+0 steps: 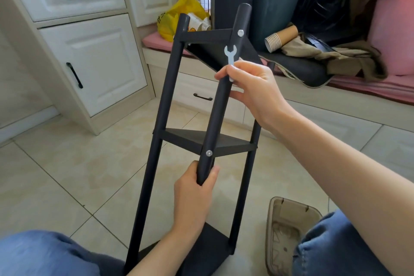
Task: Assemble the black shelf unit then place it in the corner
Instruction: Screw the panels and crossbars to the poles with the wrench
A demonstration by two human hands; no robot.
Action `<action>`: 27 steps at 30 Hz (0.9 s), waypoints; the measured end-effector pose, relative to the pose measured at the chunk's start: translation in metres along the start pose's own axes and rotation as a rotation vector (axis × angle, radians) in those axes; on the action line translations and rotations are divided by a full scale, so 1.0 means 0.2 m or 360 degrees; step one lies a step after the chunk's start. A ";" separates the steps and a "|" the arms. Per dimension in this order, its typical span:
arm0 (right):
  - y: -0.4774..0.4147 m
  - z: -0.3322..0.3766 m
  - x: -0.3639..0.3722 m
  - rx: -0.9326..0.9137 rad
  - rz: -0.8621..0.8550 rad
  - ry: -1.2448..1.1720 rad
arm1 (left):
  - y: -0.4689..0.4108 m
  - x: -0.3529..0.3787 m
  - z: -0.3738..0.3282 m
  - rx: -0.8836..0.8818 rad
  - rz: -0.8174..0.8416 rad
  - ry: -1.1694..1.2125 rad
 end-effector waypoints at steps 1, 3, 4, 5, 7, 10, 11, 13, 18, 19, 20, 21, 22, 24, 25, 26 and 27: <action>0.00 -0.02 0.00 0.0027 -0.0002 0.0006 | -0.02 0.00 0.00 -0.0003 -0.0004 0.0000; 0.00 -0.06 0.00 0.0071 0.0011 0.0009 | -0.04 0.00 0.00 0.0003 -0.0016 -0.0003; 0.01 -0.07 0.00 0.0084 0.0024 0.0009 | -0.05 -0.01 0.00 0.0008 -0.0021 -0.0006; 0.01 -0.08 0.01 0.0093 0.0040 0.0015 | -0.05 -0.01 -0.01 0.0014 -0.0025 -0.0006; 0.02 -0.10 0.02 0.0107 0.0067 0.0032 | -0.06 -0.02 -0.02 0.0026 -0.0026 0.0004; 0.04 -0.14 0.03 0.0152 0.0093 0.0033 | -0.06 -0.02 -0.04 0.0036 -0.0009 0.0018; 0.06 -0.16 0.04 0.0179 0.0111 0.0045 | -0.06 -0.01 -0.04 0.0042 0.0003 0.0032; 0.10 -0.19 0.04 0.0245 0.0164 0.0122 | -0.05 -0.01 -0.05 0.0054 0.0025 0.0074; 0.21 -0.26 0.03 0.0364 0.0226 0.0179 | -0.03 0.00 -0.05 0.0116 0.0066 0.0095; 0.22 -0.27 0.03 0.0391 0.0216 0.0130 | -0.02 0.00 -0.05 0.0130 0.0067 0.0084; 0.23 -0.28 0.02 0.0414 0.0204 0.0090 | -0.02 0.00 -0.05 0.0141 0.0063 0.0078; 0.24 -0.28 0.02 0.0429 0.0192 0.0076 | -0.01 0.00 -0.04 0.0149 0.0057 0.0079; 0.25 -0.28 0.01 0.0435 0.0180 0.0092 | -0.01 0.00 -0.04 0.0158 0.0050 0.0084; 0.27 -0.29 0.00 0.0438 0.0127 0.0170 | 0.00 -0.01 -0.05 0.0184 0.0038 0.0082; 0.28 -0.30 0.00 0.0443 0.0084 0.0201 | 0.00 -0.01 -0.06 0.0199 0.0032 0.0077; 0.29 -0.32 0.00 0.0451 0.0033 0.0211 | 0.00 -0.02 -0.06 0.0208 0.0027 0.0073; 0.30 -0.33 0.00 0.0461 -0.0018 0.0195 | 0.00 -0.02 -0.07 0.0213 0.0022 0.0070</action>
Point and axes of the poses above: each hand's wrist, its own y-axis away from the middle knuckle, its own x-axis out of the palm, z = x × y, the point moved 9 cm from there along -y, towards the middle knuckle, and after that the axes turned 1 degree about z, right-handed, at the moved point
